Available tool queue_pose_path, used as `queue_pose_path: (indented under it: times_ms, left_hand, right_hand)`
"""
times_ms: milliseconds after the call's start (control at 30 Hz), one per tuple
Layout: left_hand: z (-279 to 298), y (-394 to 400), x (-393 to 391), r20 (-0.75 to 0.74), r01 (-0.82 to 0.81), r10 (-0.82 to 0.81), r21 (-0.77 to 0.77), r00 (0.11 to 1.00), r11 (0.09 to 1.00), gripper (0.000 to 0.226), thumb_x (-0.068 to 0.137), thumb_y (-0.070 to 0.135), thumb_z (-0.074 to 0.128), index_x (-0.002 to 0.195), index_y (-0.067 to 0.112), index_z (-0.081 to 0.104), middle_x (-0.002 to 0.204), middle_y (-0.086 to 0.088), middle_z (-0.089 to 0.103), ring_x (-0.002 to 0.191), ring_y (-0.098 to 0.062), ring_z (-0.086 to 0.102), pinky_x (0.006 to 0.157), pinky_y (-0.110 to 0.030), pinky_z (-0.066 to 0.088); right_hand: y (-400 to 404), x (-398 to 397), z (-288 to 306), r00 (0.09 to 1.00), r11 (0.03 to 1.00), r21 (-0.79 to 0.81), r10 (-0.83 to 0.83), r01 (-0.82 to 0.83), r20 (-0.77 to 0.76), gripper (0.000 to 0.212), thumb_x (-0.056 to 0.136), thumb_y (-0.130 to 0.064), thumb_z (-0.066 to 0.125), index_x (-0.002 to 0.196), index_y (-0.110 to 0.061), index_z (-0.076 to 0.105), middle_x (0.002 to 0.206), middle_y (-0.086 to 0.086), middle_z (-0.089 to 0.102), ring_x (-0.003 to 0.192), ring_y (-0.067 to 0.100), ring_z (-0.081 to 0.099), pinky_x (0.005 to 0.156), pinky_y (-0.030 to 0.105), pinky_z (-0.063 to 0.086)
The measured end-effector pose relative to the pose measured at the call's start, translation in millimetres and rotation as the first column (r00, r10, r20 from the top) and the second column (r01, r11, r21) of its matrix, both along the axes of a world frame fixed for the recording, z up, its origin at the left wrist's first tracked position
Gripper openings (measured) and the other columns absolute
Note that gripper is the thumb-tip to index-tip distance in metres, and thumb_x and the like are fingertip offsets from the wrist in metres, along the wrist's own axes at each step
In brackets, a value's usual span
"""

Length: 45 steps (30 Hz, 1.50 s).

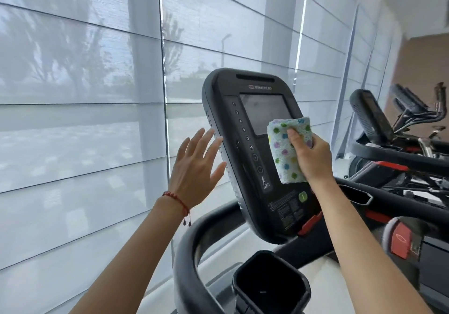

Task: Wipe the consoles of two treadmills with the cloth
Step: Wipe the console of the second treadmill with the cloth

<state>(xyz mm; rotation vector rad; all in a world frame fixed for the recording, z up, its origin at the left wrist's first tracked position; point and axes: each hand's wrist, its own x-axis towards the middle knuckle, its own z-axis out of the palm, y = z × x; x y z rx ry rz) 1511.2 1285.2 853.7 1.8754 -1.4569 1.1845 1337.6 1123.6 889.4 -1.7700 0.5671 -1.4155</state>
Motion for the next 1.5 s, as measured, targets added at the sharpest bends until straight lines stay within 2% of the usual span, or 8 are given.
queue_pose_path:
  times_ms: [100,267,567,700,867,1067,1300,1500]
  left_hand:
    - [14.6,-22.4,21.3,0.024,0.029,-0.029,0.0,0.999,1.0,0.05,0.092,0.037,0.038,0.126,0.004,0.054,0.134,-0.018,0.05,0.128,-0.034,0.041,0.101,-0.052,0.038]
    - [36.1,-55.4,42.4,0.056,0.087,-0.086,-0.014,0.995,0.996,0.05,0.091,0.036,0.041,0.126,0.004,0.054,0.135,-0.017,0.049,0.129,-0.032,0.04,0.103,-0.05,0.037]
    - [51.8,-85.4,47.8,0.075,0.068,-0.07,0.022,0.995,0.997,0.05,0.091,0.036,0.041,0.127,0.004,0.054,0.135,-0.014,0.05,0.13,-0.031,0.039,0.106,-0.046,0.034]
    - [48.7,-94.6,54.9,0.056,0.021,-0.024,0.047,0.998,0.999,0.051,0.092,0.036,0.039,0.129,0.004,0.053,0.138,-0.015,0.046,0.134,-0.03,0.034,0.109,-0.046,0.031]
    - [39.9,-101.5,57.7,0.046,0.021,-0.023,0.036,0.999,0.999,0.052,0.093,0.035,0.038,0.131,0.001,0.05,0.146,-0.015,0.037,0.139,-0.028,0.024,0.111,-0.045,0.026]
    - [37.9,-104.2,60.7,0.077,0.058,-0.057,-0.005,0.995,0.998,0.05,0.093,0.032,0.04,0.129,-0.001,0.052,0.143,-0.018,0.039,0.138,-0.031,0.025,0.108,-0.048,0.032]
    - [36.1,-109.3,65.7,0.114,0.109,-0.101,-0.067,0.988,0.992,0.047,0.092,0.029,0.043,0.126,-0.001,0.055,0.14,-0.02,0.042,0.137,-0.033,0.028,0.1,-0.054,0.039]
    - [37.4,-112.9,72.9,0.208,0.115,-0.095,-0.085,0.974,0.99,0.047,0.091,0.029,0.042,0.124,-0.001,0.056,0.138,-0.02,0.044,0.134,-0.033,0.032,0.106,-0.053,0.032]
  right_hand:
    - [-16.4,16.9,10.2,0.999,0.999,-0.011,-0.034,0.034,0.003,0.026,0.085,-0.042,0.06,0.078,-0.017,0.058,0.072,-0.005,0.063,0.067,0.009,0.061,0.056,0.022,0.044]
    - [-42.9,40.7,24.9,0.996,0.995,-0.044,-0.085,0.084,-0.024,0.023,0.085,-0.04,0.061,0.071,-0.022,0.054,0.073,-0.007,0.06,0.068,0.008,0.058,0.057,0.021,0.045]
    - [-84.7,69.6,54.3,0.992,0.99,-0.095,-0.109,0.103,-0.066,0.027,0.085,-0.041,0.06,0.087,-0.014,0.057,0.082,0.0,0.061,0.072,0.014,0.058,0.059,0.022,0.046]
    - [-99.0,91.9,59.3,0.987,0.986,-0.131,-0.117,0.102,-0.112,0.027,0.085,-0.044,0.06,0.088,-0.017,0.055,0.074,-0.009,0.057,0.065,0.004,0.054,0.054,0.016,0.04]
    - [-108.4,121.5,56.3,0.987,0.975,-0.177,-0.149,0.136,-0.065,0.033,0.085,-0.046,0.059,0.092,-0.013,0.057,0.083,0.0,0.061,0.073,0.013,0.055,0.054,0.014,0.035]
    - [-100.5,153.0,51.9,0.982,0.972,-0.138,-0.189,0.189,0.013,0.036,0.08,-0.057,0.058,0.084,-0.022,0.051,0.087,0.003,0.064,0.077,0.019,0.061,0.066,0.03,0.048]
    - [-99.7,163.1,54.6,0.976,0.91,-0.355,-0.188,0.214,0.108,0.037,0.079,-0.048,0.065,0.084,-0.011,0.059,0.078,0.002,0.059,0.062,0.01,0.049,0.054,0.014,0.033]
    - [-134.4,166.0,56.0,0.979,0.93,-0.315,-0.152,0.188,0.135,0.036,0.08,-0.045,0.066,0.081,-0.01,0.06,0.074,0.006,0.063,0.064,0.017,0.054,0.056,0.025,0.04]
